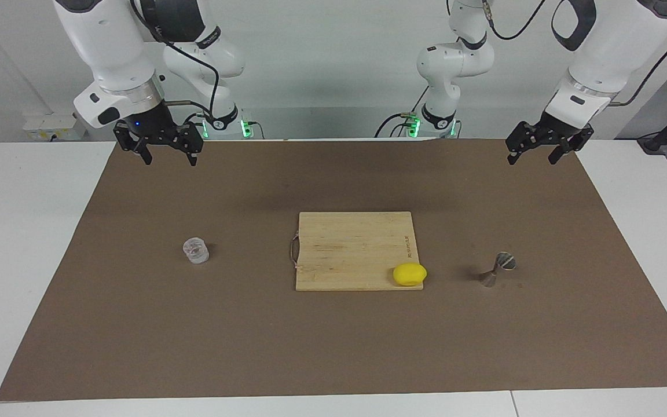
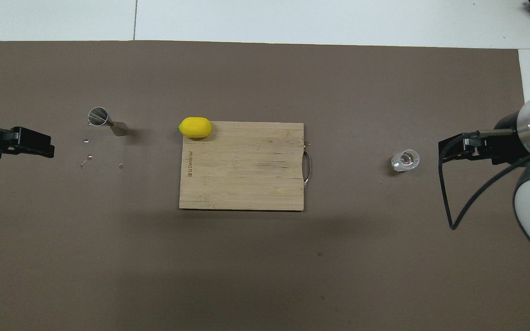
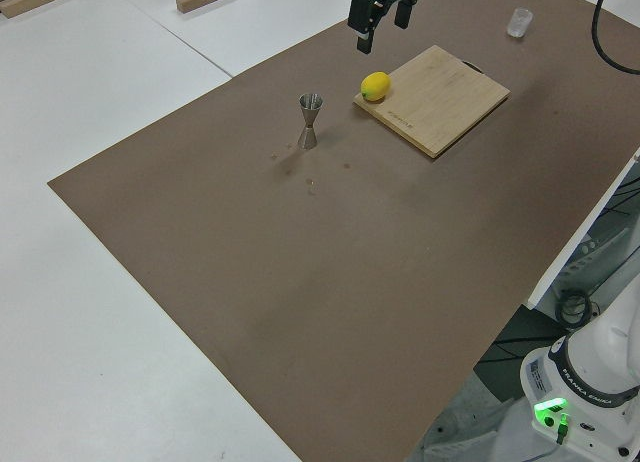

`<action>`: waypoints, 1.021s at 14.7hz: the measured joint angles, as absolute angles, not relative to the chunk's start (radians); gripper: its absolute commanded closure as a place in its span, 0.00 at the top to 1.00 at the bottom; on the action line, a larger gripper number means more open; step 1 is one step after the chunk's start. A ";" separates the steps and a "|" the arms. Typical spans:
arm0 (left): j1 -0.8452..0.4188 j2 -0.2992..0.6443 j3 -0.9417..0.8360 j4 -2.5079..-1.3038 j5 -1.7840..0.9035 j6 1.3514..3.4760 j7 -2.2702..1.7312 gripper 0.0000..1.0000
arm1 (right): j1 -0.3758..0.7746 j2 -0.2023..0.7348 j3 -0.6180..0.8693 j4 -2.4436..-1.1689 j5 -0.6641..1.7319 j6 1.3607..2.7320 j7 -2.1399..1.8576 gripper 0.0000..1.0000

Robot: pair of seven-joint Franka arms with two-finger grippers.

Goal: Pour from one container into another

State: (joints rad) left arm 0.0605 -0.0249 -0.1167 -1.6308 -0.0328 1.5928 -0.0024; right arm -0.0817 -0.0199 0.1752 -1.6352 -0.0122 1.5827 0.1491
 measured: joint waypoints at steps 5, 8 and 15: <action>0.061 -0.025 -0.117 -1.631 -0.034 1.575 -0.002 1.00 | -0.082 -0.020 0.175 -1.635 -0.012 1.583 0.149 1.00; 0.062 -0.025 -0.114 -1.631 -0.036 1.560 -0.002 1.00 | -0.085 -0.020 0.174 -1.635 -0.012 1.583 0.149 1.00; 0.114 0.099 -0.042 -1.630 -0.203 1.504 -0.107 1.00 | -0.086 -0.020 0.172 -1.636 -0.012 1.583 0.149 1.00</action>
